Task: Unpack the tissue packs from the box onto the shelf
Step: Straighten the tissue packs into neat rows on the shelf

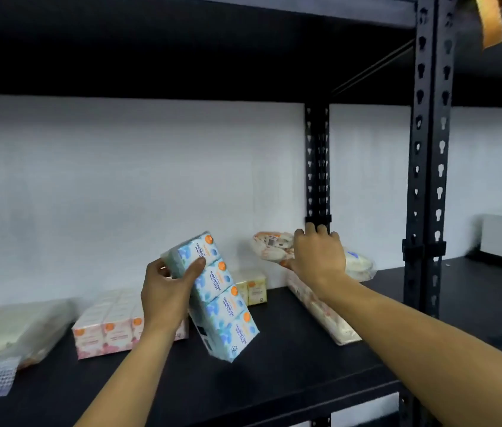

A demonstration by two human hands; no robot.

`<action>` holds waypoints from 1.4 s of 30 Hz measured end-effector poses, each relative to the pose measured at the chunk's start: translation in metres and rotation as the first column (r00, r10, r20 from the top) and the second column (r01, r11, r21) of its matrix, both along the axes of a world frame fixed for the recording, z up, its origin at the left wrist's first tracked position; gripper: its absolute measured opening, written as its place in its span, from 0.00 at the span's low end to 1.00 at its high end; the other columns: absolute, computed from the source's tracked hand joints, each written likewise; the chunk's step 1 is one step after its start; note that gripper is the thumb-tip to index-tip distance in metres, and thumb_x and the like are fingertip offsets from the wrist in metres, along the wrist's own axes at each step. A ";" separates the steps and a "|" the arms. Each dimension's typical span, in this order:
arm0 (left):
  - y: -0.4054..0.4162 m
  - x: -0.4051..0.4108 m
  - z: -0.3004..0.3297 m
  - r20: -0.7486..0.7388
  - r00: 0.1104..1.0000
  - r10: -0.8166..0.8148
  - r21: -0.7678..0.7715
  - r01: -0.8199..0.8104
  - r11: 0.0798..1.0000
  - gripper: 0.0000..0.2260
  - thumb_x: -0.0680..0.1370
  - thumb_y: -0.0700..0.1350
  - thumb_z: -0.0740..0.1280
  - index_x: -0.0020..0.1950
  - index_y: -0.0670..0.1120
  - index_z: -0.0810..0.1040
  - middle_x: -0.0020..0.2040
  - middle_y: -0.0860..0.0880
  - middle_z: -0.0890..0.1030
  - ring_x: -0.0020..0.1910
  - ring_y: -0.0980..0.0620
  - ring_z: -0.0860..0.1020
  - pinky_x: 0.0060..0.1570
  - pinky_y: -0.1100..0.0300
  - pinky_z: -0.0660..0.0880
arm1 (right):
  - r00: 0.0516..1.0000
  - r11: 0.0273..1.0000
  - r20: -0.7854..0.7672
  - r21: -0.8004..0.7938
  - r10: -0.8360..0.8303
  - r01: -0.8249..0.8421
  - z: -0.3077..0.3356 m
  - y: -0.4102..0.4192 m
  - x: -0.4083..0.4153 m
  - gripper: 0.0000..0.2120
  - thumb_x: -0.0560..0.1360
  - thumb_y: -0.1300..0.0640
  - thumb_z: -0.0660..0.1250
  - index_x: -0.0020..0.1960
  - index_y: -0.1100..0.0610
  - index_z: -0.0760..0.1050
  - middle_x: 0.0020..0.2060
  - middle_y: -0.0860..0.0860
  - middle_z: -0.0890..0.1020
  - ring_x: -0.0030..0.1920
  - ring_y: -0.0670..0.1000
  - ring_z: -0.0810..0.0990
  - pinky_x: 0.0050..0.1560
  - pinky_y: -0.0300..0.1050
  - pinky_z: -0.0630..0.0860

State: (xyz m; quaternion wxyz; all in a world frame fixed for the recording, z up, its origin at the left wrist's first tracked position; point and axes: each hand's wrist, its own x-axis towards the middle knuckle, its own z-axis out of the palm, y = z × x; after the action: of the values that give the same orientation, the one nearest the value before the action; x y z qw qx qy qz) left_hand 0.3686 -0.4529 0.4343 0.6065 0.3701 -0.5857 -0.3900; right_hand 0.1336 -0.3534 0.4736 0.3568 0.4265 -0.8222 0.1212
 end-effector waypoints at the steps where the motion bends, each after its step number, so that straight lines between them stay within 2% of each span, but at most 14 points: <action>1: -0.005 -0.004 -0.003 0.004 1.000 -0.006 0.009 0.006 1.000 0.27 0.67 0.56 0.78 0.60 0.49 0.73 0.53 0.53 0.79 0.50 0.52 0.81 0.52 0.48 0.79 | 0.999 0.999 0.004 0.014 -0.038 0.038 0.000 -0.005 -0.007 0.19 0.74 0.46 0.70 0.59 0.56 0.77 0.54 0.53 0.77 0.56 0.56 0.75 0.53 0.51 0.71; 6: -0.018 -0.021 -0.014 0.006 0.999 -0.037 0.031 0.037 0.999 0.26 0.66 0.58 0.78 0.59 0.49 0.76 0.52 0.52 0.81 0.49 0.52 0.82 0.47 0.52 0.80 | 0.986 0.983 0.036 0.092 -0.162 0.158 -0.008 -0.016 -0.035 0.17 0.73 0.49 0.71 0.58 0.55 0.76 0.54 0.52 0.77 0.55 0.54 0.75 0.49 0.48 0.68; 9: -0.019 -0.030 -0.017 -0.008 0.999 -0.031 0.038 0.032 0.999 0.25 0.68 0.55 0.78 0.59 0.47 0.75 0.51 0.51 0.81 0.49 0.52 0.81 0.41 0.59 0.75 | 0.979 0.971 0.052 0.147 -0.196 0.187 -0.025 -0.016 -0.042 0.13 0.76 0.56 0.66 0.59 0.56 0.74 0.55 0.53 0.76 0.55 0.54 0.75 0.51 0.47 0.68; 11: -0.018 -0.034 -0.018 -0.016 0.999 -0.029 0.043 0.029 0.999 0.25 0.68 0.54 0.78 0.60 0.47 0.75 0.51 0.51 0.81 0.50 0.51 0.81 0.42 0.57 0.76 | 0.975 0.962 0.068 0.190 -0.211 0.195 -0.036 -0.017 -0.046 0.13 0.77 0.58 0.64 0.61 0.56 0.74 0.56 0.53 0.76 0.56 0.54 0.75 0.52 0.46 0.69; 15: -0.021 -0.039 -0.019 -0.007 0.999 -0.038 0.057 0.038 0.998 0.27 0.65 0.58 0.79 0.59 0.49 0.75 0.50 0.52 0.82 0.49 0.50 0.82 0.51 0.49 0.80 | 0.977 0.922 0.096 0.360 -0.190 0.144 -0.041 -0.021 -0.049 0.23 0.77 0.44 0.65 0.66 0.57 0.73 0.62 0.55 0.72 0.61 0.56 0.71 0.56 0.47 0.69; 18: -0.018 -0.042 -0.019 -0.028 0.998 -0.058 0.077 0.060 0.995 0.30 0.62 0.60 0.78 0.58 0.51 0.74 0.51 0.52 0.82 0.49 0.50 0.83 0.52 0.46 0.80 | 0.972 0.934 0.215 0.357 -0.096 0.013 -0.028 -0.014 -0.052 0.27 0.77 0.39 0.58 0.67 0.57 0.72 0.64 0.57 0.72 0.63 0.58 0.70 0.59 0.50 0.68; 20: -0.017 -0.043 -0.019 -0.038 0.997 -0.068 0.083 0.071 0.994 0.32 0.60 0.63 0.78 0.58 0.51 0.74 0.51 0.52 0.82 0.49 0.50 0.83 0.51 0.45 0.80 | 0.944 0.933 0.315 0.358 -0.095 -0.026 -0.020 -0.005 -0.058 0.31 0.75 0.38 0.58 0.72 0.54 0.67 0.65 0.57 0.71 0.65 0.61 0.68 0.63 0.55 0.66; 23: -0.019 -0.044 -0.019 -0.034 0.997 -0.075 0.081 0.078 0.994 0.35 0.57 0.65 0.77 0.58 0.51 0.75 0.51 0.51 0.83 0.49 0.49 0.83 0.51 0.44 0.81 | 0.838 0.921 0.522 0.385 -0.157 -0.067 -0.020 0.011 -0.074 0.39 0.68 0.45 0.61 0.77 0.39 0.53 0.70 0.54 0.66 0.68 0.67 0.65 0.68 0.65 0.63; 25: -0.020 -0.046 -0.019 -0.043 0.996 -0.074 0.084 0.078 0.993 0.35 0.57 0.65 0.77 0.58 0.51 0.75 0.52 0.51 0.82 0.49 0.49 0.83 0.51 0.44 0.81 | 0.786 0.930 0.601 0.353 -0.144 -0.099 -0.023 0.017 -0.081 0.40 0.66 0.47 0.60 0.76 0.33 0.50 0.67 0.52 0.68 0.65 0.65 0.69 0.65 0.62 0.67; 29: -0.021 -0.054 -0.018 -0.045 0.996 -0.075 0.079 0.078 0.994 0.34 0.58 0.64 0.78 0.58 0.51 0.74 0.52 0.51 0.82 0.50 0.49 0.83 0.52 0.44 0.80 | 0.828 0.936 0.528 0.353 -0.190 -0.010 -0.029 0.009 -0.083 0.32 0.72 0.47 0.59 0.76 0.40 0.57 0.67 0.53 0.68 0.65 0.63 0.68 0.64 0.61 0.66; 31: -0.020 -0.057 -0.017 -0.041 0.996 -0.074 0.073 0.077 0.994 0.32 0.62 0.61 0.78 0.60 0.50 0.73 0.52 0.51 0.81 0.50 0.49 0.82 0.53 0.44 0.80 | 0.839 0.932 0.500 0.362 -0.217 0.025 -0.033 0.002 -0.082 0.30 0.73 0.46 0.59 0.75 0.42 0.59 0.67 0.54 0.69 0.65 0.64 0.68 0.64 0.63 0.65; 37: -0.023 -0.066 -0.020 -0.027 0.998 -0.063 0.066 0.064 0.996 0.28 0.67 0.55 0.78 0.61 0.48 0.73 0.52 0.50 0.81 0.50 0.49 0.82 0.52 0.46 0.80 | 0.853 0.928 0.460 0.365 -0.246 0.071 -0.040 -0.012 -0.082 0.30 0.73 0.50 0.59 0.75 0.43 0.61 0.68 0.56 0.68 0.65 0.66 0.67 0.65 0.65 0.63; 42: -0.019 -0.067 -0.018 -0.028 0.998 -0.059 0.052 0.061 0.997 0.28 0.67 0.55 0.79 0.61 0.48 0.73 0.52 0.50 0.80 0.51 0.49 0.82 0.52 0.47 0.80 | 0.856 0.930 0.455 0.359 -0.244 0.074 -0.043 -0.013 -0.084 0.30 0.74 0.45 0.59 0.76 0.45 0.60 0.70 0.57 0.67 0.67 0.67 0.65 0.66 0.67 0.62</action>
State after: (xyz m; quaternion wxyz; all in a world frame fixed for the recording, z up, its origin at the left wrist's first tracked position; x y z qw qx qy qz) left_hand 0.3012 -0.4716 0.4167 0.5923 0.3630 -0.5780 -0.4281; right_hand 0.0498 -0.3669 0.4307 0.0683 0.3645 -0.9269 0.0567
